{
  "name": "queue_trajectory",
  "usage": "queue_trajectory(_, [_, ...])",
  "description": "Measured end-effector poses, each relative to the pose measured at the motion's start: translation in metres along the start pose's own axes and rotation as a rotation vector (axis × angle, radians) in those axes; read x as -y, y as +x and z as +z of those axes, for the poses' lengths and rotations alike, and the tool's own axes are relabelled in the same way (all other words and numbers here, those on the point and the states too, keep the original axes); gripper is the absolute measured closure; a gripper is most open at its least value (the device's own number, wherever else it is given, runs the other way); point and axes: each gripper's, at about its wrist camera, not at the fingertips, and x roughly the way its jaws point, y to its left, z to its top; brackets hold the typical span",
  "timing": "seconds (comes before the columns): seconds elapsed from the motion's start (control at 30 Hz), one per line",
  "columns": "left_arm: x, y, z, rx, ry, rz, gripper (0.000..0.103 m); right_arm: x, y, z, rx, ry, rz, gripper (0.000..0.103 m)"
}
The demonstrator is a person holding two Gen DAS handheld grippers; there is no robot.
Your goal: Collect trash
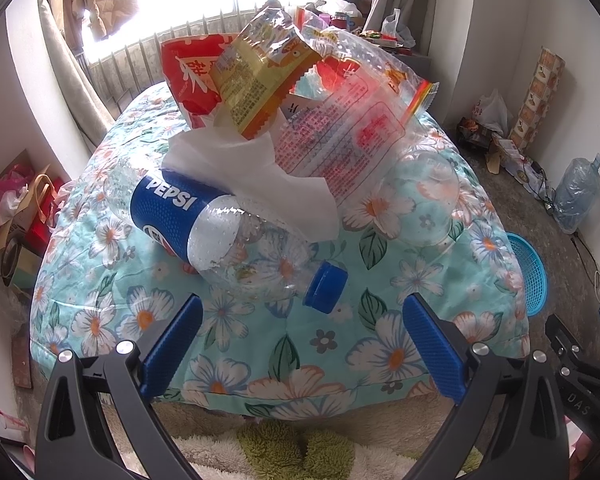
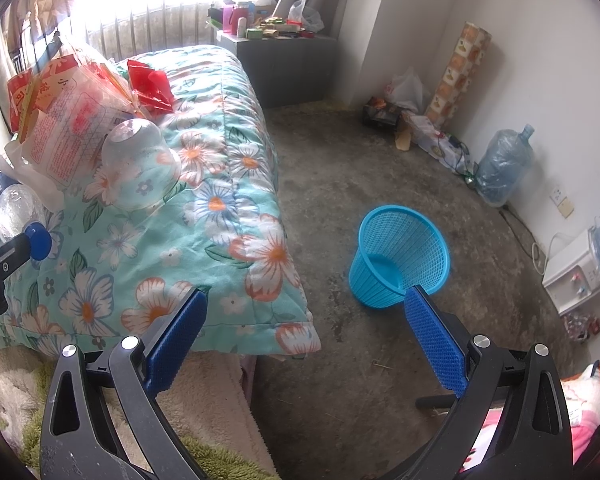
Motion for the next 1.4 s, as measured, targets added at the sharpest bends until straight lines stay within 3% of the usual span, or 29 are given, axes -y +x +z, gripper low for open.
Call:
queue_trajectory(0.2, [-0.002, 0.0, 0.0, 0.012, -0.002, -0.003, 0.005, -0.006, -0.002, 0.006, 0.015, 0.008, 0.009, 0.008])
queue_trajectory(0.47, [-0.017, -0.01, 0.013, 0.092, 0.011, -0.036, 0.005, -0.009, -0.003, 0.026, 0.072, 0.056, 0.076, 0.008])
queue_trajectory(0.67, [-0.047, -0.005, 0.029, 0.104, -0.01, -0.059, 0.005, -0.026, 0.005, 0.048, 0.131, 0.061, 0.222, 0.008])
queue_trajectory(0.97, [-0.109, -0.002, 0.056, 0.204, -0.097, -0.051, 0.005, -0.07, 0.019, 0.08, 0.192, 0.011, 0.432, 0.008])
queue_trajectory(1.07, [-0.126, 0.005, 0.062, 0.213, -0.111, -0.111, 0.005, -0.085, 0.03, 0.086, 0.183, -0.017, 0.461, 0.013])
queue_trajectory(1.13, [-0.139, 0.01, 0.064, 0.233, -0.119, -0.226, 0.005, -0.094, 0.043, 0.092, 0.154, -0.029, 0.49, 0.022])
queue_trajectory(1.2, [-0.147, 0.012, 0.065, 0.25, -0.148, -0.29, 0.005, -0.1, 0.053, 0.095, 0.133, -0.037, 0.514, 0.027])
queue_trajectory(1.4, [-0.156, 0.01, 0.075, 0.308, -0.184, -0.329, 0.005, -0.11, 0.066, 0.097, 0.106, -0.067, 0.544, 0.031])
